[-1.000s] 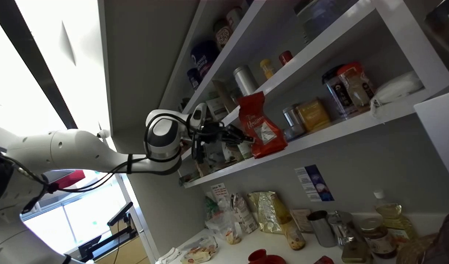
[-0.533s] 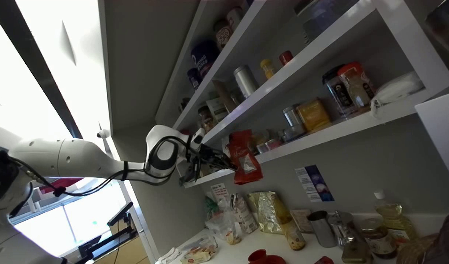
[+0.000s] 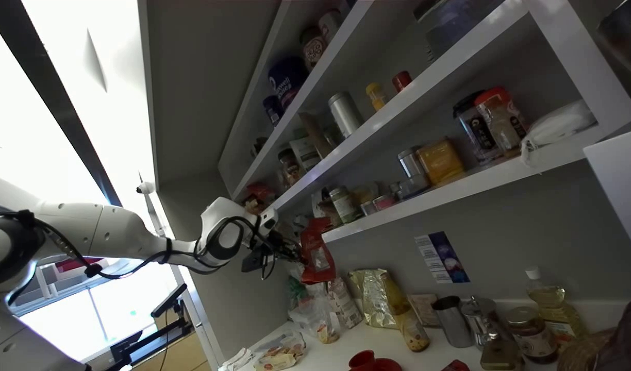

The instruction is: Remove the orange packet from the bottom shelf and put it on the counter

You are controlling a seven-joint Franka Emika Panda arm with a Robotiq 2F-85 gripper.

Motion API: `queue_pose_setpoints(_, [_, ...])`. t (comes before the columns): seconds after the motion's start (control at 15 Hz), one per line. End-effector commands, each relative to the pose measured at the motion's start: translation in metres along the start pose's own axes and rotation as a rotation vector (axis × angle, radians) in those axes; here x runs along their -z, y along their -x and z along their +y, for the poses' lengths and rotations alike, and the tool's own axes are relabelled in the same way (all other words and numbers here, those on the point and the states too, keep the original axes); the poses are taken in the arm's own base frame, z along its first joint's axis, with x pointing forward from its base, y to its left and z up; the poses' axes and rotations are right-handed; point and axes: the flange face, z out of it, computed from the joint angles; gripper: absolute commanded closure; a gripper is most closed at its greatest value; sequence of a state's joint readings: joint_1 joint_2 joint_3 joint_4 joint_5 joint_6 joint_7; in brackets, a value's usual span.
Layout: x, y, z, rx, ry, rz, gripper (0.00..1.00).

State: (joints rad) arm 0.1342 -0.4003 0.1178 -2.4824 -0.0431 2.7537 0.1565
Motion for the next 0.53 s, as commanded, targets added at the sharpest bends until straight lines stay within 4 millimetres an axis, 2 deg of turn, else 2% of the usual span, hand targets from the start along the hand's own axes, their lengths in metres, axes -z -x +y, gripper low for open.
queue_pose_setpoints(0.0, [-0.014,0.025,-0.051,0.069,-0.079,-0.032,0.98])
queue_pose_setpoints(0.2, [-0.028,0.053,-0.095,0.139,-0.111,-0.075,0.98])
queue_pose_setpoints(0.47, [-0.047,0.091,-0.14,0.213,-0.122,-0.047,0.98])
